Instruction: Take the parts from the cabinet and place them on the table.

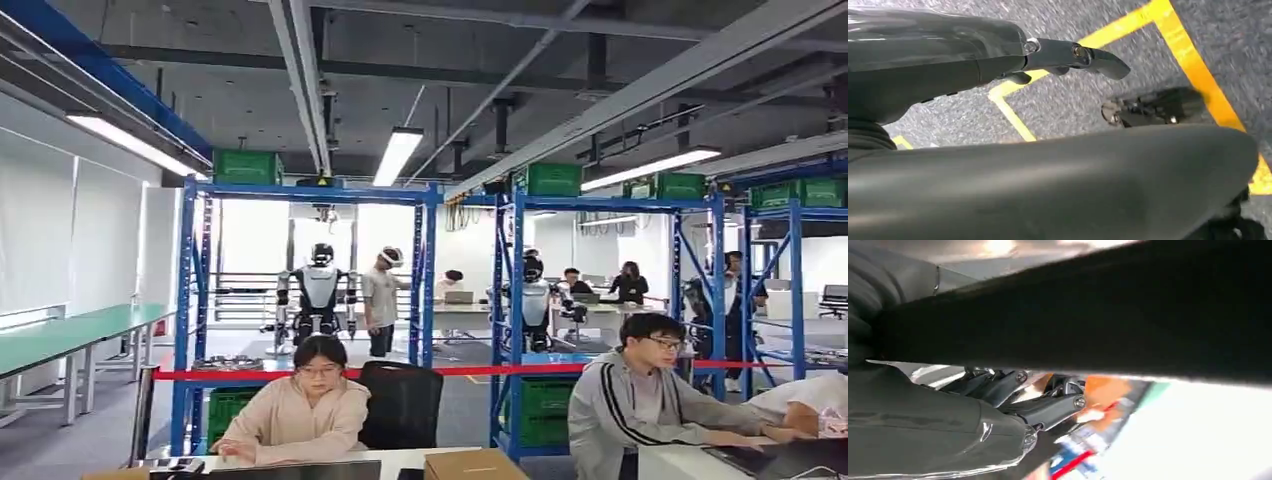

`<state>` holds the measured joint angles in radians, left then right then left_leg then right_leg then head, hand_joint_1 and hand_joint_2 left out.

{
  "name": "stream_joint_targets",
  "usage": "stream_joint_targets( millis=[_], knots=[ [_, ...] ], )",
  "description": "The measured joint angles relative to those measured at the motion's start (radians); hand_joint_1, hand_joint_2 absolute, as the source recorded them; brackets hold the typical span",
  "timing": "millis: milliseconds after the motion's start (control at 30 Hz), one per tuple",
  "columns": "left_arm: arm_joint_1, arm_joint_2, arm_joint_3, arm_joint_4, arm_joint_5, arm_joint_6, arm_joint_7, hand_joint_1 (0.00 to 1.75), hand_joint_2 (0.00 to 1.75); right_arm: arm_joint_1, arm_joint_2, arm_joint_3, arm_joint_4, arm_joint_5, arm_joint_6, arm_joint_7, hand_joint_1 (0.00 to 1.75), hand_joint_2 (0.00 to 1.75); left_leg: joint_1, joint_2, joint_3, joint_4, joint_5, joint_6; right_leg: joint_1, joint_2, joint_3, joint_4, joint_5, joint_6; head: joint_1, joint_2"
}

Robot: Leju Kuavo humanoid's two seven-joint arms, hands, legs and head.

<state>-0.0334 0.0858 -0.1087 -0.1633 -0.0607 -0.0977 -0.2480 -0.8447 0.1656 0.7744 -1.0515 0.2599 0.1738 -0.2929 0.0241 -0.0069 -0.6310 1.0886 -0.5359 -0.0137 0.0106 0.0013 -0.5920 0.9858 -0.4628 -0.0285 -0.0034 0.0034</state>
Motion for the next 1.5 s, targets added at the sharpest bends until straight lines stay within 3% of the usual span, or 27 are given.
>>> stream_joint_targets(
  millis=[67, 100, 133, 167, 233, 267, 300, 367, 467, 500, 600, 633, 667, 700, 767, 800, 933, 967, 1000, 1100, 1133, 1167, 1200, 1267, 1333, 1433, 1500],
  knots=[
    [0.000, 0.000, 0.000, 0.000, -0.001, 0.002, 0.002, 0.00, 0.00, -0.032, 0.021, 0.016, 0.083, 0.086, -0.092, 0.037, 1.75, 1.75, 0.002, 0.000, -0.068, 0.141, -0.062, -0.006, 0.002, -0.001, 0.001, 0.001, -0.002, -0.001, 0.000, 0.000],
    [0.001, 0.000, -0.001, 0.000, -0.001, 0.002, 0.003, 0.00, 0.00, -0.043, 0.031, 0.022, 0.126, 0.144, -0.138, 0.055, 1.75, 1.75, 0.001, 0.000, -0.103, 0.207, -0.080, -0.010, 0.003, -0.002, 0.000, 0.001, -0.002, -0.002, 0.000, 0.000],
    [0.003, 0.000, -0.001, 0.000, -0.002, 0.003, 0.007, 0.00, 0.00, -0.049, 0.039, 0.024, 0.167, 0.188, -0.174, 0.069, 1.75, 1.75, 0.002, 0.000, -0.113, 0.222, -0.072, -0.013, 0.003, -0.001, 0.001, 0.002, -0.002, -0.002, 0.000, 0.000],
    [0.003, -0.001, -0.001, 0.000, -0.002, 0.003, 0.009, 0.00, 0.00, -0.054, 0.046, 0.026, 0.198, 0.252, -0.227, 0.103, 1.75, 1.75, 0.004, 0.001, -0.102, 0.189, -0.043, -0.016, 0.003, 0.000, 0.001, 0.003, -0.004, 0.000, 0.000, 0.000],
    [0.001, -0.001, -0.001, 0.000, -0.003, 0.006, 0.014, 0.00, 0.00, -0.066, 0.055, 0.026, 0.233, 0.420, -0.338, 0.204, 1.75, 1.75, 0.009, 0.002, -0.032, 0.037, 0.047, -0.021, 0.000, 0.002, 0.001, 0.016, -0.012, 0.006, 0.000, 0.000],
    [0.001, -0.002, -0.001, 0.000, -0.003, 0.010, 0.016, 0.00, 0.00, -0.073, 0.056, 0.021, 0.246, 0.517, -0.378, 0.260, 1.75, 1.75, 0.012, 0.002, 0.003, -0.034, 0.064, -0.024, -0.001, 0.002, -0.002, 0.029, -0.023, 0.013, 0.000, 0.000],
    [0.001, -0.007, -0.001, 0.000, -0.004, 0.012, 0.017, 0.00, 0.00, -0.076, 0.056, 0.008, 0.250, 0.613, -0.405, 0.309, 1.75, 1.75, 0.005, 0.001, 0.010, -0.043, 0.052, -0.020, 0.008, 0.004, -0.010, 0.039, -0.027, 0.019, 0.001, 0.000],
    [0.002, -0.008, -0.001, 0.000, -0.008, 0.014, 0.017, 0.00, 0.00, -0.069, 0.056, -0.032, 0.253, 0.751, -0.417, 0.372, 1.75, 1.75, 0.004, -0.001, 0.005, -0.038, 0.050, -0.005, 0.006, 0.005, -0.013, 0.042, -0.026, 0.023, -0.002, 0.000],
    [0.005, -0.014, -0.001, 0.000, -0.015, 0.015, 0.016, 0.00, 0.00, -0.056, 0.052, -0.125, 0.257, 0.915, -0.418, 0.409, 1.75, 1.75, 0.008, -0.001, 0.008, -0.042, 0.053, 0.011, 0.003, 0.005, -0.014, 0.053, -0.042, 0.036, -0.002, 0.000],
    [0.004, -0.014, -0.001, 0.000, -0.016, 0.016, 0.016, 0.00, 0.00, -0.055, 0.049, -0.163, 0.259, 0.960, -0.419, 0.415, 1.75, 1.75, 0.009, 0.000, 0.009, -0.042, 0.053, 0.018, 0.000, 0.003, -0.033, 0.099, -0.072, 0.044, -0.002, 0.000],
    [0.004, -0.016, -0.001, 0.000, -0.021, 0.016, 0.018, 0.00, 0.00, -0.038, 0.038, -0.257, 0.268, 1.057, -0.428, 0.426, 1.75, 1.75, 0.009, 0.000, 0.009, -0.042, 0.050, 0.021, -0.007, 0.003, -0.147, 0.328, -0.163, 0.055, -0.002, 0.000],
    [0.005, -0.017, -0.001, 0.000, -0.021, 0.016, 0.019, 0.00, 0.00, -0.030, 0.035, -0.283, 0.271, 1.083, -0.430, 0.432, 1.75, 1.75, 0.009, -0.001, 0.010, -0.041, 0.050, 0.022, -0.008, 0.003, -0.168, 0.359, -0.161, 0.056, -0.002, 0.000],
    [0.005, -0.017, -0.001, 0.000, -0.023, 0.016, 0.019, 0.00, 0.00, -0.023, 0.032, -0.304, 0.273, 1.100, -0.430, 0.438, 1.75, 1.75, 0.009, -0.001, 0.012, -0.041, 0.049, 0.022, -0.009, 0.003, -0.164, 0.339, -0.137, 0.055, -0.002, 0.000],
    [0.004, -0.018, -0.001, 0.000, -0.024, 0.016, 0.019, 0.00, 0.00, -0.019, 0.029, -0.326, 0.273, 1.114, -0.429, 0.439, 1.75, 1.75, 0.009, -0.001, 0.014, -0.041, 0.047, 0.023, -0.009, 0.003, -0.138, 0.275, -0.093, 0.052, -0.002, 0.000],
    [0.003, -0.020, -0.001, 0.000, -0.026, 0.015, 0.018, 0.00, 0.00, -0.020, 0.028, -0.359, 0.274, 1.134, -0.426, 0.442, 1.75, 1.75, 0.008, -0.001, 0.020, -0.042, 0.043, 0.019, -0.006, 0.003, -0.057, 0.087, 0.005, 0.037, -0.002, 0.000],
    [0.003, -0.023, -0.001, 0.000, -0.027, 0.015, 0.017, 0.00, 0.00, -0.021, 0.027, -0.375, 0.277, 1.140, -0.425, 0.442, 1.75, 1.75, 0.006, -0.002, 0.019, -0.044, 0.042, 0.016, 0.000, 0.004, -0.040, 0.058, -0.004, 0.032, -0.001, 0.000],
    [0.002, -0.026, -0.001, 0.000, -0.033, 0.011, 0.012, 0.00, 0.00, -0.020, 0.027, -0.412, 0.312, 1.154, -0.416, 0.450, 1.75, 1.75, 0.006, -0.001, 0.022, -0.056, 0.046, -0.004, 0.004, 0.005, -0.039, 0.039, -0.006, 0.021, -0.002, 0.000],
    [0.001, -0.026, -0.001, 0.000, -0.034, 0.011, 0.010, 0.00, 0.00, -0.020, 0.029, -0.419, 0.319, 1.156, -0.416, 0.450, 1.75, 1.75, 0.007, 0.000, 0.021, -0.055, 0.036, -0.009, -0.007, 0.002, -0.030, 0.021, 0.002, 0.015, -0.001, 0.000],
    [0.000, -0.026, -0.001, 0.000, -0.035, 0.010, 0.006, 0.00, 0.00, -0.022, 0.033, -0.425, 0.330, 1.158, -0.416, 0.450, 1.75, 1.75, 0.005, 0.001, 0.015, -0.036, 0.019, -0.009, -0.005, 0.003, -0.027, 0.016, 0.005, 0.011, -0.001, 0.000],
    [-0.002, -0.026, -0.001, 0.000, -0.036, 0.006, 0.002, 0.00, 0.00, -0.023, 0.038, -0.443, 0.381, 1.159, -0.416, 0.451, 1.75, 1.75, 0.001, 0.001, -0.085, 0.179, -0.082, -0.007, -0.001, 0.002, -0.024, 0.017, 0.003, 0.006, -0.001, 0.000],
    [-0.001, -0.026, -0.001, 0.000, -0.037, 0.005, 0.000, 0.00, 0.00, -0.016, 0.038, -0.449, 0.394, 1.159, -0.417, 0.452, 1.75, 1.75, 0.000, 0.001, -0.114, 0.232, -0.090, -0.007, 0.000, 0.002, -0.024, 0.018, 0.002, 0.004, -0.002, 0.000],
    [0.001, -0.026, -0.001, 0.000, -0.038, 0.003, 0.000, 0.00, 0.00, -0.010, 0.038, -0.454, 0.405, 1.159, -0.418, 0.450, 1.75, 1.75, 0.000, 0.001, -0.117, 0.233, -0.077, -0.007, 0.001, 0.002, -0.024, 0.019, 0.001, 0.003, -0.001, 0.000],
    [0.002, -0.026, -0.001, 0.000, -0.042, 0.003, -0.003, 0.00, 0.00, -0.005, 0.040, -0.457, 0.417, 1.159, -0.420, 0.447, 1.75, 1.75, 0.000, 0.001, -0.098, 0.185, -0.039, -0.007, 0.001, 0.003, -0.023, 0.021, -0.001, 0.003, -0.001, 0.000],
    [0.000, -0.025, -0.001, 0.000, -0.046, 0.007, -0.010, 0.00, 0.00, -0.004, 0.047, -0.462, 0.439, 1.162, -0.427, 0.439, 1.75, 1.75, 0.000, 0.002, -0.023, 0.022, 0.051, -0.004, 0.001, 0.007, -0.021, 0.027, -0.007, 0.006, -0.001, 0.000],
    [-0.002, -0.024, -0.001, 0.000, -0.048, 0.008, -0.016, 0.00, 0.00, -0.003, 0.053, -0.465, 0.462, 1.167, -0.440, 0.426, 1.75, 1.75, -0.002, 0.001, 0.008, -0.052, 0.053, 0.004, 0.008, 0.011, -0.030, 0.042, -0.013, 0.014, -0.001, 0.000],
    [-0.001, -0.024, -0.001, 0.000, -0.054, 0.011, -0.020, 0.00, 0.00, 0.016, 0.071, -0.466, 0.482, 1.181, -0.450, 0.411, 1.75, 1.75, -0.007, 0.000, 0.005, -0.046, 0.054, 0.010, 0.004, 0.011, -0.032, 0.039, -0.010, 0.023, -0.002, 0.000],
    [-0.003, -0.024, -0.001, 0.000, -0.055, 0.012, -0.021, 0.00, 0.00, 0.025, 0.085, -0.464, 0.489, 1.191, -0.457, 0.404, 1.75, 1.75, 0.003, 0.001, 0.009, -0.052, 0.058, 0.019, 0.004, 0.011, -0.041, 0.065, -0.037, 0.039, -0.002, 0.000]
  ],
)
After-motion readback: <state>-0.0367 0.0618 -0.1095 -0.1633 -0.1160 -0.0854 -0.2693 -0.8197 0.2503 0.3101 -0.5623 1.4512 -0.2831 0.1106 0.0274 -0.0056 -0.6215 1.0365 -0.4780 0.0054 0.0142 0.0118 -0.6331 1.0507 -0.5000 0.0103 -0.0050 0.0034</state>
